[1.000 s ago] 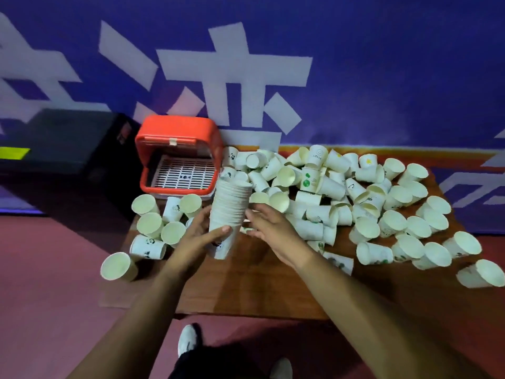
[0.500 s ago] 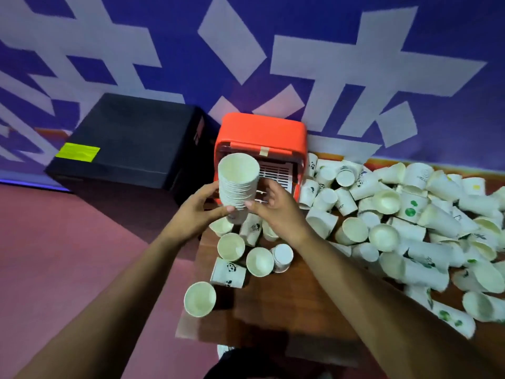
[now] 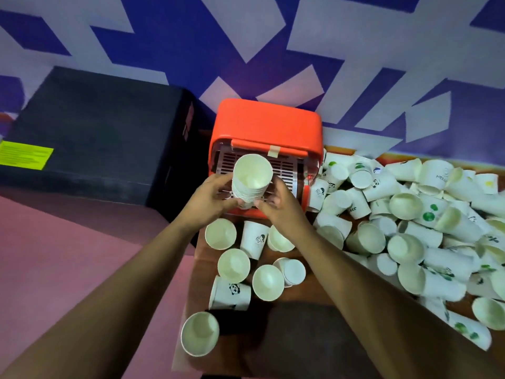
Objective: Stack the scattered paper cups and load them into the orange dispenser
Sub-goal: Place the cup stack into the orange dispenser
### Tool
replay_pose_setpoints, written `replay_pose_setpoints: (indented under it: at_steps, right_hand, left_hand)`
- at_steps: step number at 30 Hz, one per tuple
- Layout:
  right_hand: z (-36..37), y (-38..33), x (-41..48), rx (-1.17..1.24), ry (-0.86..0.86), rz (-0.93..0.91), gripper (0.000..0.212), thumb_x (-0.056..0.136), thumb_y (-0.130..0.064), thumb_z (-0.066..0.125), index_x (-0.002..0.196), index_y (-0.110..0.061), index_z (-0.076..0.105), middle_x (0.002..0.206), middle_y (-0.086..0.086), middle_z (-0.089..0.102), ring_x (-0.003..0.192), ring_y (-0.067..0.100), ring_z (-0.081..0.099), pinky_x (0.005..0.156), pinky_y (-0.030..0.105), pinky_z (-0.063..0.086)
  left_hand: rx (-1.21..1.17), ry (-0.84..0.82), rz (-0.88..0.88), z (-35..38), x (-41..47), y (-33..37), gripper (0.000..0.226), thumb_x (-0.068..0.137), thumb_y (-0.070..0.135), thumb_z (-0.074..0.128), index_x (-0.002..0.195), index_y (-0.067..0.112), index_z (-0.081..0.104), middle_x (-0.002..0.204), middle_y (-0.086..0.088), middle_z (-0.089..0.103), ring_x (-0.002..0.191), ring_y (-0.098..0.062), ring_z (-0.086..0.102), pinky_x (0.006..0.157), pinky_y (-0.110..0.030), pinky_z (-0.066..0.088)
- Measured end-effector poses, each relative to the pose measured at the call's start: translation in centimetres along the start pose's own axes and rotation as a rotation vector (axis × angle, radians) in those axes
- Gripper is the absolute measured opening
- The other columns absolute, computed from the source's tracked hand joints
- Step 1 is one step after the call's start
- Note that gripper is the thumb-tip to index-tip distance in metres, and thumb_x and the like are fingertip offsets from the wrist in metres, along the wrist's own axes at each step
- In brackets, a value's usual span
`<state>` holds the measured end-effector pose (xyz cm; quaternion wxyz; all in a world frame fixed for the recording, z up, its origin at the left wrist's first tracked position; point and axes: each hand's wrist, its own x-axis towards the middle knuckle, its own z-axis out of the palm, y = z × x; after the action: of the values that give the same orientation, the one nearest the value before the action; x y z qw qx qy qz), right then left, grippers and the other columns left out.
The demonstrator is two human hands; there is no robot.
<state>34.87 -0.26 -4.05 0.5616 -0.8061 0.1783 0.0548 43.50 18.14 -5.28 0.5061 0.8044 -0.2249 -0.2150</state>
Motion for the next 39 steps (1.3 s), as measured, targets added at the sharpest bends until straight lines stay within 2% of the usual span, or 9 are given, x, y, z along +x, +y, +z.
replay_pose_setpoints:
  at_steps: [2,5,8,14,19,22,27,32,39]
  right_hand:
    - [0.3,0.2,1.1,0.015,0.008,-0.003,0.068,0.084,-0.027,0.069,0.141,-0.037,0.035,0.138,-0.007,0.055,0.12,0.01,0.058,0.103,0.043,0.049]
    - [0.8,0.3,2.5,-0.004,0.042,-0.036,0.067,0.084,-0.021,0.069,0.141,-0.034,0.037,0.135,-0.011,0.055,0.122,0.01,0.056,0.103,0.043,0.049]
    - [1.0,0.6,3.4,-0.03,0.05,-0.05,0.067,0.084,-0.016,0.07,0.14,-0.034,0.039,0.131,-0.016,0.054,0.125,0.011,0.053,0.103,0.043,0.049]
    - [1.5,1.8,4.7,-0.059,0.019,-0.031,0.066,0.085,-0.015,0.071,0.141,-0.031,0.04,0.133,-0.011,0.056,0.121,0.009,0.054,0.101,0.041,0.051]
    - [1.7,3.3,4.8,-0.037,-0.045,0.031,0.062,0.085,-0.009,0.07,0.139,-0.026,0.043,0.133,-0.007,0.058,0.118,0.01,0.059,0.102,0.041,0.05]
    - [1.9,3.5,5.2,-0.019,-0.05,0.055,0.061,0.085,-0.006,0.069,0.138,-0.025,0.044,0.132,-0.003,0.061,0.115,0.011,0.062,0.1,0.042,0.052]
    - [2.2,2.9,6.8,-0.024,-0.03,0.03,0.053,0.087,-0.015,0.068,0.136,-0.019,0.047,0.132,0.001,0.062,0.115,0.013,0.063,0.098,0.043,0.053]
    - [2.9,3.5,8.2,-0.042,0.029,0.028,0.055,0.078,-0.027,0.072,0.128,-0.029,0.05,0.125,-0.006,0.064,0.115,0.012,0.062,0.099,0.045,0.051]
    - [3.2,2.8,10.1,-0.116,0.086,0.021,0.04,0.086,-0.014,0.071,0.123,-0.012,0.056,0.116,0.0,0.066,0.106,0.015,0.063,0.095,0.035,0.051]
  left_hand:
    - [0.016,0.006,-0.027,-0.2,1.2,-0.5,0.058,0.083,0.021,0.081,0.137,0.029,0.061,0.12,0.001,0.057,0.11,-0.006,0.061,0.099,-0.019,0.05]
    - [0.053,0.028,-0.065,-0.4,2.4,-1.4,0.063,0.078,0.031,0.083,0.137,0.032,0.06,0.124,0.002,0.059,0.115,-0.011,0.063,0.104,-0.036,0.052]
    - [0.079,0.044,-0.083,-0.5,2.8,-1.9,0.06,0.084,0.02,0.08,0.139,0.029,0.058,0.129,0.001,0.06,0.118,-0.012,0.062,0.104,-0.038,0.052]
    - [0.145,0.014,-0.12,-0.1,3.2,-2.6,0.056,0.087,0.02,0.077,0.139,0.023,0.057,0.133,0.001,0.062,0.115,-0.01,0.062,0.096,-0.017,0.047]
    - [0.121,-0.045,-0.12,0.4,2.6,-2.9,0.058,0.088,0.021,0.076,0.141,0.028,0.054,0.122,0.017,0.063,0.097,0.014,0.061,0.081,0.001,0.041]
    - [0.103,-0.035,-0.139,0.7,2.7,-3.1,0.059,0.087,0.024,0.077,0.141,0.031,0.054,0.119,0.02,0.064,0.099,0.009,0.061,0.085,-0.007,0.044]
    - [-0.069,0.113,-0.165,0.7,3.5,-3.5,0.05,0.089,0.013,0.074,0.137,0.021,0.06,0.121,0.007,0.07,0.107,-0.001,0.066,0.092,-0.018,0.052]
    - [-0.223,0.206,-0.151,1.2,3.5,-3.4,0.049,0.088,0.002,0.072,0.133,0.018,0.061,0.123,0.001,0.071,0.114,-0.011,0.067,0.099,-0.028,0.053]
    - [-0.231,0.326,-0.204,2.1,4.7,-3.8,0.048,0.088,0.014,0.074,0.134,0.016,0.063,0.124,0.002,0.072,0.118,-0.007,0.065,0.107,-0.035,0.05]
